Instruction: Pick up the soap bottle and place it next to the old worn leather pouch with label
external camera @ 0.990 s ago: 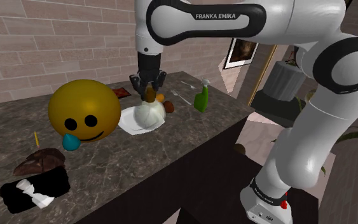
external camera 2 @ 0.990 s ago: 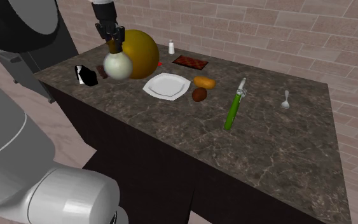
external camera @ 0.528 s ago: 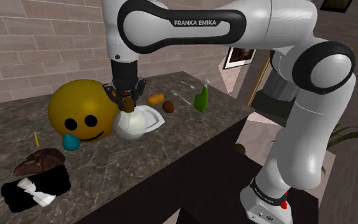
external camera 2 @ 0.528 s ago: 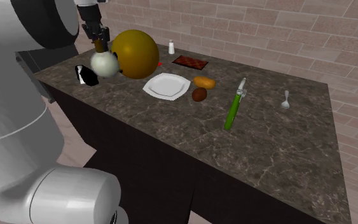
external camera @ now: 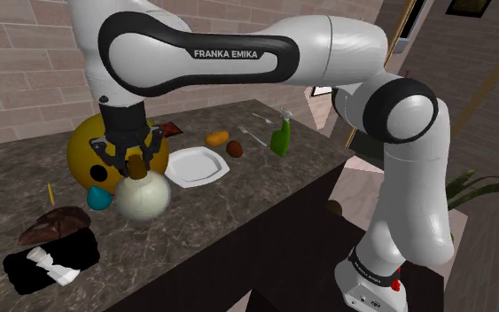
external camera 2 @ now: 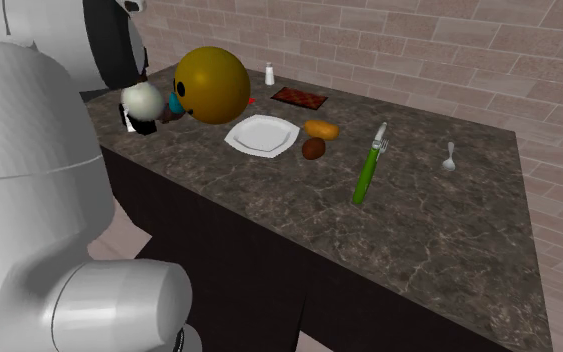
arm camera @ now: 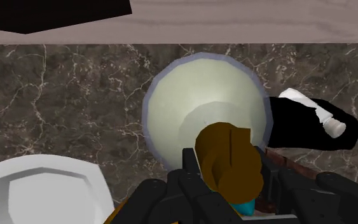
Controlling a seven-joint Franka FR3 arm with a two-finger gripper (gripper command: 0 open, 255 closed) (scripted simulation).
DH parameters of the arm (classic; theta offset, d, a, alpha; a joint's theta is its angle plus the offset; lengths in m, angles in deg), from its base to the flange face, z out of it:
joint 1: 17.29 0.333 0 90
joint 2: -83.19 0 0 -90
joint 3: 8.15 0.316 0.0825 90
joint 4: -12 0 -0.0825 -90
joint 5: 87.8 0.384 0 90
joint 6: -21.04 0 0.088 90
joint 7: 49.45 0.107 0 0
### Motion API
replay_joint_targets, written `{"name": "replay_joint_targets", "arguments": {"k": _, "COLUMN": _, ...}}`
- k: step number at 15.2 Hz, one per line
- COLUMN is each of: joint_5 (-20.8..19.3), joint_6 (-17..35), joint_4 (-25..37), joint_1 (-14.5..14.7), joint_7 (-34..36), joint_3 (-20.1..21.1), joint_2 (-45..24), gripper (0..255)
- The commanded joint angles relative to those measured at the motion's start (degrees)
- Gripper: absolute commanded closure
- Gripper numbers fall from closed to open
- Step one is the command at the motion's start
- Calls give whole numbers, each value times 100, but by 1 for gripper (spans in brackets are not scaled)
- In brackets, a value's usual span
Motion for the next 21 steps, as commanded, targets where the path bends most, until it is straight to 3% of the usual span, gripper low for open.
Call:
{"name": "replay_joint_targets", "arguments": {"k": 1, "joint_5": -132, "joint_6": -196, "joint_4": 613, "joint_1": 258, "joint_7": 202, "joint_3": 21, "joint_2": -430, "gripper": 255}}
{"name": "replay_joint_targets", "arguments": {"k": 5, "joint_5": -433, "joint_6": -874, "joint_4": 2547, "joint_1": 935, "joint_7": 458, "joint_3": -43, "joint_2": -1690, "gripper": 255}}
{"name": "replay_joint_targets", "arguments": {"k": 12, "joint_5": -377, "joint_6": -118, "joint_4": 1481, "joint_1": 751, "joint_7": 521, "joint_3": -16, "joint_2": -1398, "gripper": 255}}
{"name": "replay_joint_targets", "arguments": {"k": 21, "joint_5": -375, "joint_6": 635, "joint_4": 625, "joint_1": 631, "joint_7": 579, "joint_3": -16, "joint_2": -1310, "gripper": 255}}
